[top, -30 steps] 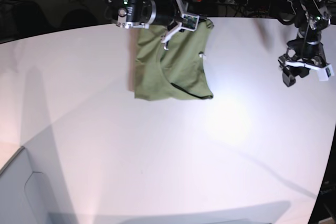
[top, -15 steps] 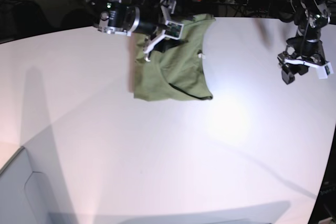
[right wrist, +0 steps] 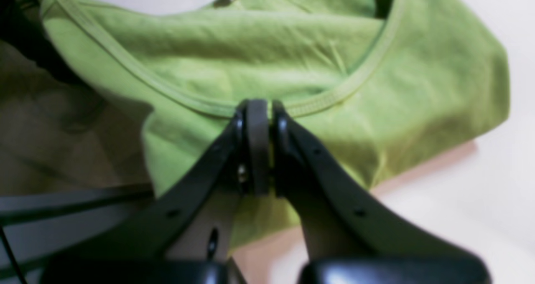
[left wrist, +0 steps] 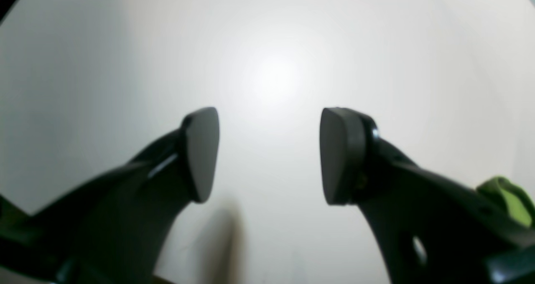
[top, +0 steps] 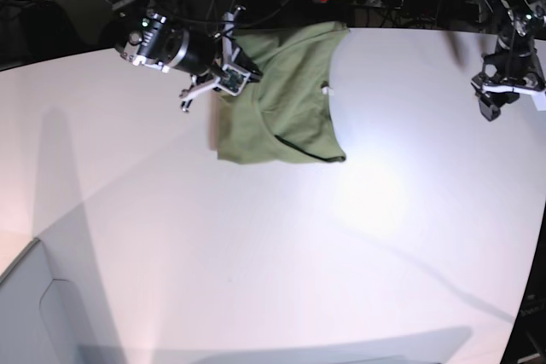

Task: Fold the T-shirt properly
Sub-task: 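Release the shirt with the right gripper and move it aside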

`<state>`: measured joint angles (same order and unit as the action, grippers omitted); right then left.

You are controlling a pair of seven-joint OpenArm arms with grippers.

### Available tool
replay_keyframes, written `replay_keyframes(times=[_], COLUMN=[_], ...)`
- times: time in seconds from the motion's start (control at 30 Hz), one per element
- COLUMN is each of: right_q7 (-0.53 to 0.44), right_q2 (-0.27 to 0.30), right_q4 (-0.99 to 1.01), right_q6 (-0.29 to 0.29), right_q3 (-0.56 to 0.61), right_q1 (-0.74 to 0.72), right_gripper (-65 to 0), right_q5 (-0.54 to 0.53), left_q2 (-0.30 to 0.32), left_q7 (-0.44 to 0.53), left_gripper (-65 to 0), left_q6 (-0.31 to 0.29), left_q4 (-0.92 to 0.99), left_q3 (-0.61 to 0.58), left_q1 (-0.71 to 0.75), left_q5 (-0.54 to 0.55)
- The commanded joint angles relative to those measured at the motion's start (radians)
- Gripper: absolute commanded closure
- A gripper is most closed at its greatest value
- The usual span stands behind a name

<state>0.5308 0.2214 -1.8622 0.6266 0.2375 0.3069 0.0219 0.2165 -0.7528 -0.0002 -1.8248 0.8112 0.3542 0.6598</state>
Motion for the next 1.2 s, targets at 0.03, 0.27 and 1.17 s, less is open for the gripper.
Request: replay_keyframes(times=[0.03, 0.27, 1.17], right_q7=[-0.021, -0.021, -0.022], right_q2=[0.005, 0.019, 0.020], right_q4=[-0.015, 0.051, -0.046], right_q6=[0.017, 0.017, 0.014], right_q3=[-0.040, -0.086, -0.048], right_q1=[0.016, 0.016, 0.156], right_gripper=[0.0, 0.0, 0.0], right_q5=[-0.015, -0.012, -0.012], left_q2=[0.019, 0.042, 0.042], left_q7=[0.022, 0.022, 0.022], left_gripper=[-36.9, -36.9, -36.9], left_q6=[-0.001, -0.001, -0.001], left_q4=[-0.006, 0.021, 0.021], left_q3=[0.021, 0.026, 0.021], left_q1=[-0.002, 0.001, -0.004], left_q5=[0.010, 0.019, 0.021])
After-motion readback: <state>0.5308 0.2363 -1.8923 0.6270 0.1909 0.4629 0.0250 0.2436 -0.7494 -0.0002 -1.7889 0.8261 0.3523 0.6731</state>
